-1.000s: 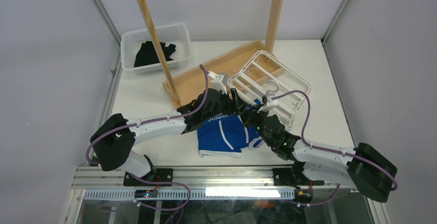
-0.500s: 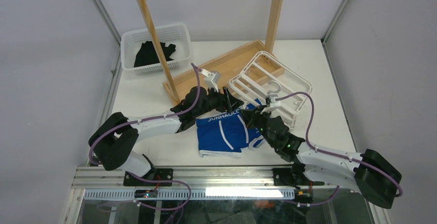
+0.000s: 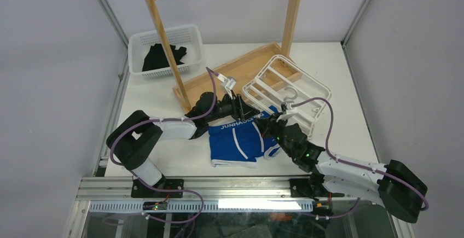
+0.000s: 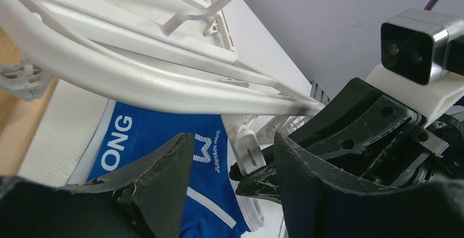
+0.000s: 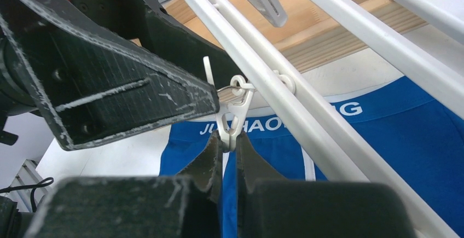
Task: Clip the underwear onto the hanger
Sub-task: Open the clamp at the hanger.
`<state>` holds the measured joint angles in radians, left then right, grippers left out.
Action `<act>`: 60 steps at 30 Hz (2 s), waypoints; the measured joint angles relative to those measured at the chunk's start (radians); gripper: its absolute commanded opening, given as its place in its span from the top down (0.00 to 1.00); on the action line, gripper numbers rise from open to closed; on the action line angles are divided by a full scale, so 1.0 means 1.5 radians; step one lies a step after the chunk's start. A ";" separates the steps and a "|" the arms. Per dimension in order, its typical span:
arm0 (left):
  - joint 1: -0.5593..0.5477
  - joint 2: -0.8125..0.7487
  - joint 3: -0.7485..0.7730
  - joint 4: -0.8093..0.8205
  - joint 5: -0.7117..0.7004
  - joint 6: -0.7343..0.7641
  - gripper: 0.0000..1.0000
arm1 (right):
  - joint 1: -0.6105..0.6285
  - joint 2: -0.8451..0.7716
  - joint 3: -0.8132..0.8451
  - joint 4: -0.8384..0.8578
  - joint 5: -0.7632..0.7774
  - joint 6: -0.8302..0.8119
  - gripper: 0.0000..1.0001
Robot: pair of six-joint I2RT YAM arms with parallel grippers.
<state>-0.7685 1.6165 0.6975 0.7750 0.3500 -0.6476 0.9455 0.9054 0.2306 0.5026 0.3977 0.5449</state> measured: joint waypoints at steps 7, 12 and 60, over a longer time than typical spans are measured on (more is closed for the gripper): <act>0.000 0.026 0.002 0.031 0.032 -0.009 0.47 | -0.002 -0.012 0.000 -0.008 -0.008 0.000 1.00; 0.003 0.050 0.012 0.056 0.048 -0.018 0.50 | -0.002 -0.013 0.000 -0.016 -0.015 0.000 1.00; -0.134 -0.028 0.193 -0.416 -0.313 -0.009 1.00 | -0.004 -0.046 0.050 -0.133 0.020 -0.087 0.49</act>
<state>-0.9695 1.5742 0.9867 0.1509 -0.1196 -0.6613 0.9394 0.8364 0.3050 0.3031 0.4282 0.4137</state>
